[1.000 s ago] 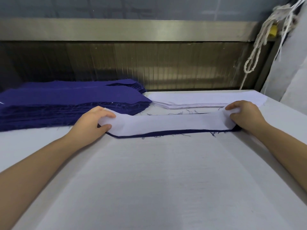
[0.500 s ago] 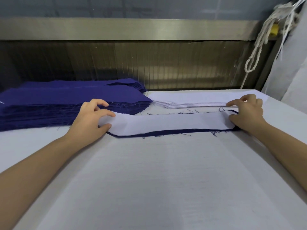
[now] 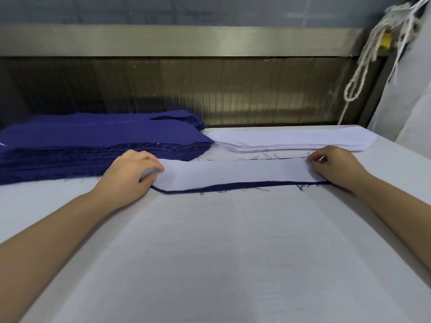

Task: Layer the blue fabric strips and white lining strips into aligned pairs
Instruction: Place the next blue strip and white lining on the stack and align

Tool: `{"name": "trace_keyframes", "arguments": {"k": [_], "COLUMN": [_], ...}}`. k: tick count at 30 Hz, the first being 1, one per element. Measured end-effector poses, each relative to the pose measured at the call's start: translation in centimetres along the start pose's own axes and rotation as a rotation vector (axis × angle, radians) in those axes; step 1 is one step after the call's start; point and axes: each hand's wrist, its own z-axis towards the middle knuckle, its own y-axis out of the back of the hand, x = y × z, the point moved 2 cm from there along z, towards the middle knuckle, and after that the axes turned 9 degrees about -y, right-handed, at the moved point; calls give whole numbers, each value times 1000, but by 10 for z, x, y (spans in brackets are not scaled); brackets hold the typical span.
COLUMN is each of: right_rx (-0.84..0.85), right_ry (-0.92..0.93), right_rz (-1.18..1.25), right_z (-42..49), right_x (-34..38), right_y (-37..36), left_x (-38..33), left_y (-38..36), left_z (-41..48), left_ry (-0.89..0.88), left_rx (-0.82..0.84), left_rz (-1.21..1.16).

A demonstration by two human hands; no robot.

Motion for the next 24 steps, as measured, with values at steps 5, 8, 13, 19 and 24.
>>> {"name": "trace_keyframes", "arguments": {"k": [5, 8, 13, 19, 24], "right_rx": [-30, -36, 34, 58, 8], "right_ry": [7, 50, 134, 211, 256], "right_rz": [-2, -1, -52, -4, 28], "right_z": [-4, -5, -2, 11, 28], "right_x": [7, 23, 56, 111, 167], "right_y": [-1, -4, -18, -36, -50], "left_x": [-3, -7, -8, 8, 24], "left_y": [1, 5, 11, 10, 3], "left_z": [2, 10, 33, 71, 103], "left_ry": [5, -4, -19, 32, 179], "left_rx": [-15, -76, -141, -209, -222], "left_rz": [1, -8, -2, -22, -55]}}
